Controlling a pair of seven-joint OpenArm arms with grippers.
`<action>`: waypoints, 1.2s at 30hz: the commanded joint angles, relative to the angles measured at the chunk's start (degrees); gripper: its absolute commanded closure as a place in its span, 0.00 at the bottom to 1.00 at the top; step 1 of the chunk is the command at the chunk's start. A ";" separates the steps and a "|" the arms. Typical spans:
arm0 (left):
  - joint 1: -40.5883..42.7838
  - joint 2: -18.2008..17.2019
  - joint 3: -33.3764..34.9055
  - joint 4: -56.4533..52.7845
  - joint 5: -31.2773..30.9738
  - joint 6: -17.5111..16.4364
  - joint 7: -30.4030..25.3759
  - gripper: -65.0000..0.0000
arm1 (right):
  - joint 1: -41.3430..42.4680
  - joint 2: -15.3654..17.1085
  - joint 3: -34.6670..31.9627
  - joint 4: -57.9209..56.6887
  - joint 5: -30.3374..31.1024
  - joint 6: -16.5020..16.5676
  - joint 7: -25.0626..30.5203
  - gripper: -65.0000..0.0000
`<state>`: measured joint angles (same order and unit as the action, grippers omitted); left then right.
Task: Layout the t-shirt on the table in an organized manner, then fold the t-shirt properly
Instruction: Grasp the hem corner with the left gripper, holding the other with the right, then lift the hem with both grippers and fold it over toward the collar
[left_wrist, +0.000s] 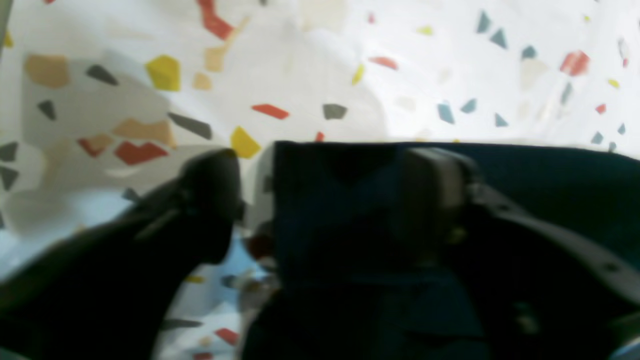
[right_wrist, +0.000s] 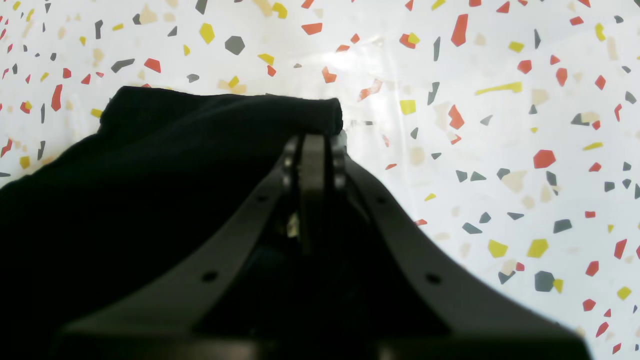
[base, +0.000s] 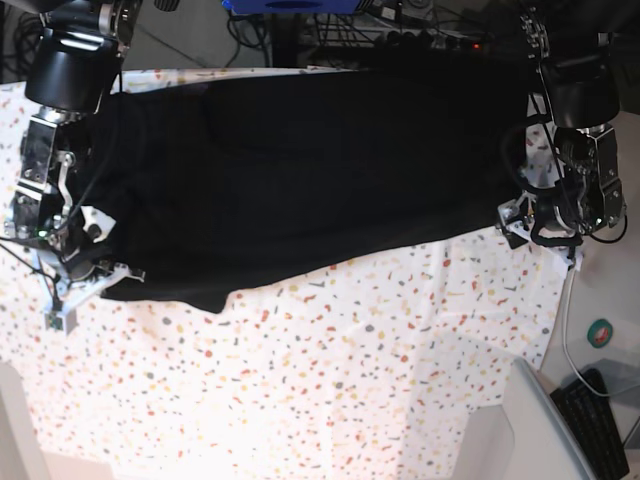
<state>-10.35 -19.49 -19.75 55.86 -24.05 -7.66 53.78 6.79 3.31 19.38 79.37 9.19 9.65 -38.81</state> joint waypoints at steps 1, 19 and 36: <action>-0.42 -0.43 0.01 -1.48 -0.61 -0.12 -1.25 0.46 | 1.26 0.51 0.10 0.93 0.44 0.06 1.40 1.00; -13.52 -0.43 9.59 -6.05 -0.61 -0.21 -9.43 1.00 | 8.20 2.18 0.01 -12.16 0.35 0.15 8.96 1.00; -20.55 -0.16 11.09 -6.32 -0.96 -0.21 -9.34 1.00 | 15.76 11.24 -17.49 -30.01 0.35 0.15 35.25 1.00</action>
<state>-29.17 -18.90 -8.54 48.62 -24.45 -7.68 45.47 20.60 13.93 1.80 48.40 9.15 9.67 -5.58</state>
